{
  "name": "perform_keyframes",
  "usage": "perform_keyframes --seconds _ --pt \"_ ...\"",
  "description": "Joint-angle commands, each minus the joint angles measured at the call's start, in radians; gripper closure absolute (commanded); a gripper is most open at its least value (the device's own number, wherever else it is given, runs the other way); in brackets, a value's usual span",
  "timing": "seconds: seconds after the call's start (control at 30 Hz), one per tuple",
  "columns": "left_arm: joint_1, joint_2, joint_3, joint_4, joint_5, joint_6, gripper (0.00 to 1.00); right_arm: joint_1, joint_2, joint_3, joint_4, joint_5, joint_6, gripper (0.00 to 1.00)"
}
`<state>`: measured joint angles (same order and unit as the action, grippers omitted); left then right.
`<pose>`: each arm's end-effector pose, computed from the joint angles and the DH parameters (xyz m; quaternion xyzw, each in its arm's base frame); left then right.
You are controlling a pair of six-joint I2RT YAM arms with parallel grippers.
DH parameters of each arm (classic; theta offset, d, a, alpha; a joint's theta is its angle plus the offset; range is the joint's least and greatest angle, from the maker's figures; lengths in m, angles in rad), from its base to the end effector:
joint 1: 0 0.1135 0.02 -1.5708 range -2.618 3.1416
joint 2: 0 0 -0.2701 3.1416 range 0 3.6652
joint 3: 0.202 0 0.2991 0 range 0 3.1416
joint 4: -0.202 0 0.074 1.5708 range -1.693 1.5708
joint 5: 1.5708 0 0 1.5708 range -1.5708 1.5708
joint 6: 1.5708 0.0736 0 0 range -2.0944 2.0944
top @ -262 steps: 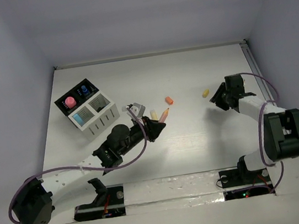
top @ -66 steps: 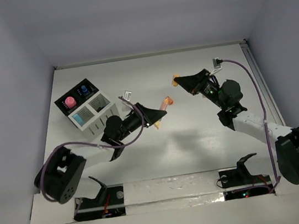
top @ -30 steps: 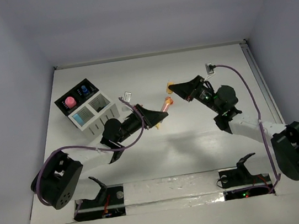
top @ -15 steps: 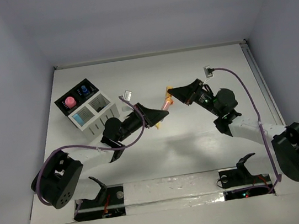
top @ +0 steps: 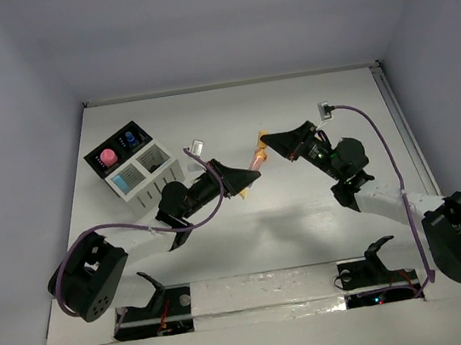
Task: Sort the stationery into containers
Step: Close the pen cap on the pen.
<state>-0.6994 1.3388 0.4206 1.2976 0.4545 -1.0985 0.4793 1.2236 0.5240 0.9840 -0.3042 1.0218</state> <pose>0.2192 -0.2267 0.2319 0.0744 0.5728 -0.7099 0.4030 0.2821 0.1714 0.2652 0.0420 0.6036 0.6059 0.5165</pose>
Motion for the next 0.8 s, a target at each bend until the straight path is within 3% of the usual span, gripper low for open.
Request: perform_keyframes --seconds 0.0,0.77 --pt "-0.002 -0.036 -0.006 0.289 -0.008 0.031 1.00 0.010 -0.016 0.018 0.110 0.011 0.018 1.00" --pt "-0.002 -0.033 0.014 0.313 -0.016 0.038 1.00 0.028 -0.016 -0.032 0.139 0.013 0.031 1.00"
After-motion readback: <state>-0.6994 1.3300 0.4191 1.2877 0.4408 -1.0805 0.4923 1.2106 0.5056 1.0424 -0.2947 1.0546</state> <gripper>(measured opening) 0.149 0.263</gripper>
